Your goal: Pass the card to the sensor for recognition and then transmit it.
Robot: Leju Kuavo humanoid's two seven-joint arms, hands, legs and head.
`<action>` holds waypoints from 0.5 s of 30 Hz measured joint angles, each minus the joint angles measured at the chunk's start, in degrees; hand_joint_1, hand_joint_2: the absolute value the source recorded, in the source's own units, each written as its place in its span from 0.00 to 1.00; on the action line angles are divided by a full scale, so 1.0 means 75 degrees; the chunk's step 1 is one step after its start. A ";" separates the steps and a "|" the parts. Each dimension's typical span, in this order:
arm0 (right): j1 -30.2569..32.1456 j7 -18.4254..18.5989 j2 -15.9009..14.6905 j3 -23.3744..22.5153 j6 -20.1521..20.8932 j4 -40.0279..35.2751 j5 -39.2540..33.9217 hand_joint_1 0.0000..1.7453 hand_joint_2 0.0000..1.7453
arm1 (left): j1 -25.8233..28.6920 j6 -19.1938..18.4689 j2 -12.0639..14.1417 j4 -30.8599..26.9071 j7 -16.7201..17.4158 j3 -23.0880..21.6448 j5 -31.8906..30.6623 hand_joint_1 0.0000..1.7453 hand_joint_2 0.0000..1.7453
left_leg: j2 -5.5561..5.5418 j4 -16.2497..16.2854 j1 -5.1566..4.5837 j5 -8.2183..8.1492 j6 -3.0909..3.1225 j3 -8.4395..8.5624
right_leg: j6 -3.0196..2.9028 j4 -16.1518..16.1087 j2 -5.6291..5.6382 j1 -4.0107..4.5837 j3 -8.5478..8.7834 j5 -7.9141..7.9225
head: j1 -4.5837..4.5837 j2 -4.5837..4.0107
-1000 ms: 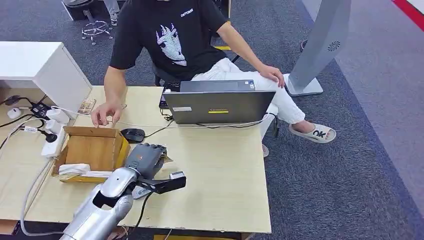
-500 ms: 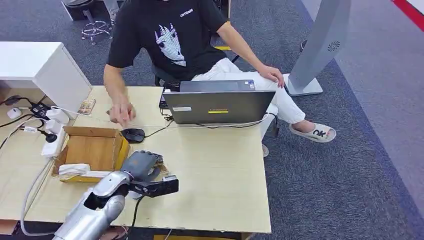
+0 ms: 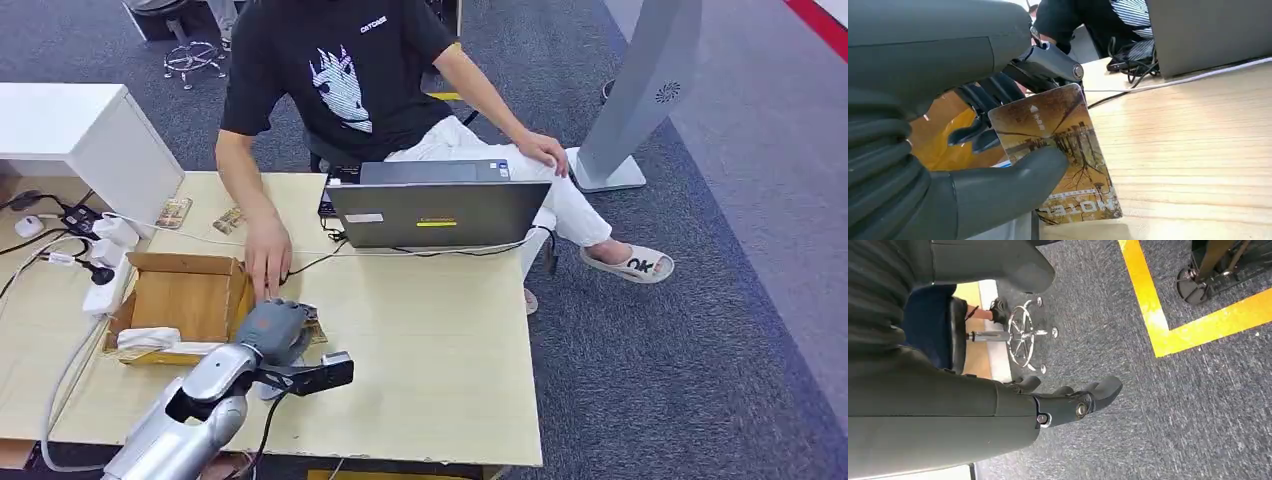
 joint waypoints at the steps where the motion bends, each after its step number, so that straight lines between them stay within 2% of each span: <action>1: -0.0001 0.0000 0.0003 0.0000 0.0000 0.0000 -0.0003 0.00 1.00 | 0.0005 0.0035 0.0000 0.0000 0.0005 -0.0006 -0.0055 1.00 1.00 | 0.0000 0.0000 0.0000 0.0000 0.0000 0.0000 | 0.0000 0.0000 0.0000 0.0000 0.0000 0.0000 | -0.0003 0.0000; 6: 0.0001 -0.0035 0.0006 0.0000 -0.0009 0.0000 -0.0029 0.00 1.00 | 0.0049 0.0489 -0.0015 -0.0134 0.0247 -0.0029 -0.0751 1.00 1.00 | 0.0000 0.0000 0.0000 0.0000 0.0000 -0.0001 | 0.0000 -0.0001 0.0000 -0.0001 -0.0001 0.0000 | 0.0000 0.0000; 15: 0.0000 -0.0055 0.0015 0.0006 -0.0012 0.0000 -0.0038 0.00 1.00 | 0.0105 0.0571 -0.0131 -0.0207 0.0271 -0.0029 -0.1046 1.00 1.00 | 0.0001 0.0000 -0.0001 0.0000 0.0000 0.0000 | 0.0000 0.0000 0.0000 0.0000 -0.0001 0.0000 | 0.0000 0.0000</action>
